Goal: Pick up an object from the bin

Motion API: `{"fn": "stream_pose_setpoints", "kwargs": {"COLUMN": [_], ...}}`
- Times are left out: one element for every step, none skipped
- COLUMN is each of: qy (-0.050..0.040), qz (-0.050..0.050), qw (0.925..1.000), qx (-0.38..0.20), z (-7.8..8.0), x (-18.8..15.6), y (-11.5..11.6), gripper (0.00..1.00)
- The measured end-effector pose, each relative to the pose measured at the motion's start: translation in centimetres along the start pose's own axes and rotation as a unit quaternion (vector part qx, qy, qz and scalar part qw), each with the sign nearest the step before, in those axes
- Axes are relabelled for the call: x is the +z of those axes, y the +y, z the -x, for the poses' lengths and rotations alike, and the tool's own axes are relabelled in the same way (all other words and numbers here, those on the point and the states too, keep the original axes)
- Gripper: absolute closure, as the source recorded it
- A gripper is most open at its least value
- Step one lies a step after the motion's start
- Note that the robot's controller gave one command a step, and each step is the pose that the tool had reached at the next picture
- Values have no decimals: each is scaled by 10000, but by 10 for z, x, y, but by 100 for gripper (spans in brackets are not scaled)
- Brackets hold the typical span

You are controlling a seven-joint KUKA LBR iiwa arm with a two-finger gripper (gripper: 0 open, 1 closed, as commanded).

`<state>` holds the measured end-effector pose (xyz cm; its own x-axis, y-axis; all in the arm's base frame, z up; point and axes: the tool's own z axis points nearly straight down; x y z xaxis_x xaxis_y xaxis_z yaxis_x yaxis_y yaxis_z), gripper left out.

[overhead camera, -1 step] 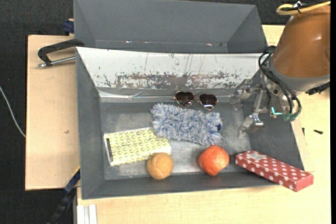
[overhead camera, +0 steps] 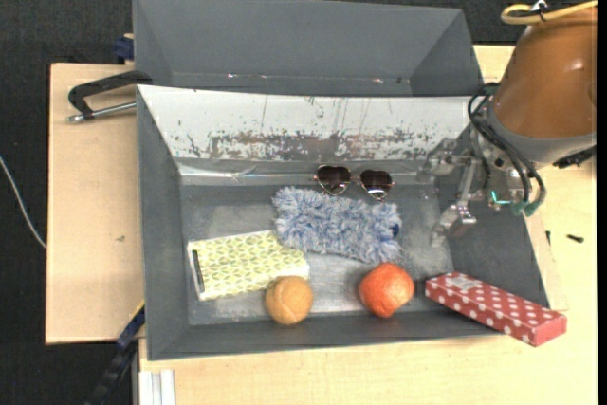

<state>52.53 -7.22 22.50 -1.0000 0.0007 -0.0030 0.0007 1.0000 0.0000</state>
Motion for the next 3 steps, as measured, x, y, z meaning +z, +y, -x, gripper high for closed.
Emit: {"fn": "stream_pose_setpoints", "kwargs": {"qy": [-39, -9, -9], "qz": [-12, 10, 9], "qw": [9990, 9939, 9939], "qx": [-454, -1103, -1103], "z": [-7, 18, 18], "x": [21, 122, 122], "y": [13, 94, 94], "gripper": [0, 100, 100]}}
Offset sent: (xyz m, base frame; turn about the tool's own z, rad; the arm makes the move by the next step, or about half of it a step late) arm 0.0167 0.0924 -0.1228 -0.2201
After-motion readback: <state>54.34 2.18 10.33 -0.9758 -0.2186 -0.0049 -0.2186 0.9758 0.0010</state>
